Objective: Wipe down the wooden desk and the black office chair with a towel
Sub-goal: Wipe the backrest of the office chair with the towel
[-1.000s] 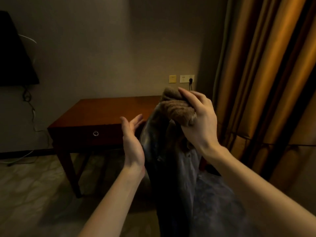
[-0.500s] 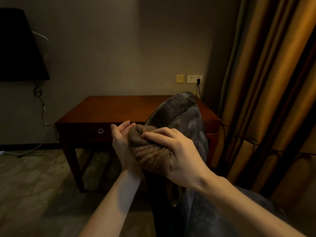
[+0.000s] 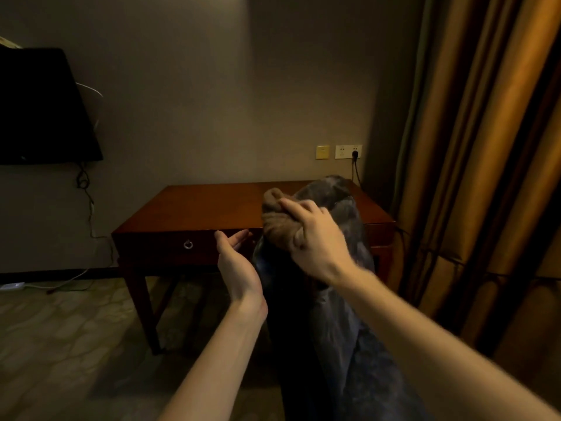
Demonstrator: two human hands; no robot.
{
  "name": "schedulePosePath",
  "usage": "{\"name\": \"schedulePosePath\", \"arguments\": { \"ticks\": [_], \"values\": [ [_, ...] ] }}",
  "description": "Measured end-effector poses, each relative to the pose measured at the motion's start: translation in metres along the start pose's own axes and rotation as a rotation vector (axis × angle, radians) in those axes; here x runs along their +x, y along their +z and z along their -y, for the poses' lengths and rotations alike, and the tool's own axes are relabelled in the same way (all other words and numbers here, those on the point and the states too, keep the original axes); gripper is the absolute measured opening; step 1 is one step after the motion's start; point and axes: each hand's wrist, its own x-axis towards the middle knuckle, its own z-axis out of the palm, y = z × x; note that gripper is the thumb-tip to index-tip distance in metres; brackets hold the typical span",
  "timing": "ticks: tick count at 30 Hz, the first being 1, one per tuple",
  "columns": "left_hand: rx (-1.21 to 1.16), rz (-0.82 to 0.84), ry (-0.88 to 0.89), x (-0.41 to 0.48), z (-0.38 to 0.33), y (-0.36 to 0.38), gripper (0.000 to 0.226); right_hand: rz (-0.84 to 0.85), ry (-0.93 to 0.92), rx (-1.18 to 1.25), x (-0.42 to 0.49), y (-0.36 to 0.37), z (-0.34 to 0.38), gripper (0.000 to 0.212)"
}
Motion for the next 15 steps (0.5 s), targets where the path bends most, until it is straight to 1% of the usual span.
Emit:
{"name": "schedulePosePath", "arguments": {
  "ticks": [1,2,4,6,8,9,10,11,13,14,15],
  "values": [
    [-0.028,-0.002,-0.009,0.002,0.0,-0.001,0.062,-0.009,0.016,-0.003,-0.013,0.011,0.004,0.074],
    [-0.064,0.01,-0.022,0.004,0.0,-0.002,0.062,-0.028,-0.006,0.011,-0.027,0.016,0.007,0.071],
    [-0.118,0.062,-0.051,0.007,0.002,-0.001,0.063,-0.015,-0.122,0.068,-0.052,0.016,0.011,0.065],
    [-0.13,0.094,-0.04,0.008,0.007,0.001,0.059,0.065,-0.227,0.104,-0.063,0.004,0.01,0.061],
    [-0.109,0.097,-0.028,0.009,0.012,-0.001,0.049,0.191,-0.277,0.116,-0.069,-0.011,0.003,0.057],
    [-0.097,0.104,-0.033,0.01,0.014,-0.004,0.048,0.223,-0.286,0.134,-0.07,-0.017,-0.003,0.056],
    [-0.07,0.114,-0.037,0.012,0.017,-0.007,0.049,0.184,-0.286,0.172,-0.07,-0.023,-0.011,0.054],
    [-0.022,0.118,-0.029,0.015,0.018,-0.01,0.05,0.07,-0.263,0.234,-0.067,-0.027,-0.018,0.052],
    [0.092,0.11,0.062,0.018,0.012,-0.01,0.052,-0.229,-0.112,0.334,-0.06,-0.026,-0.029,0.052],
    [0.141,0.111,0.125,0.019,0.008,-0.008,0.053,-0.315,-0.02,0.299,-0.056,-0.022,-0.029,0.054],
    [0.177,0.119,0.183,0.018,0.002,-0.002,0.054,-0.328,0.038,0.21,-0.054,-0.015,-0.024,0.058]
  ]
}}
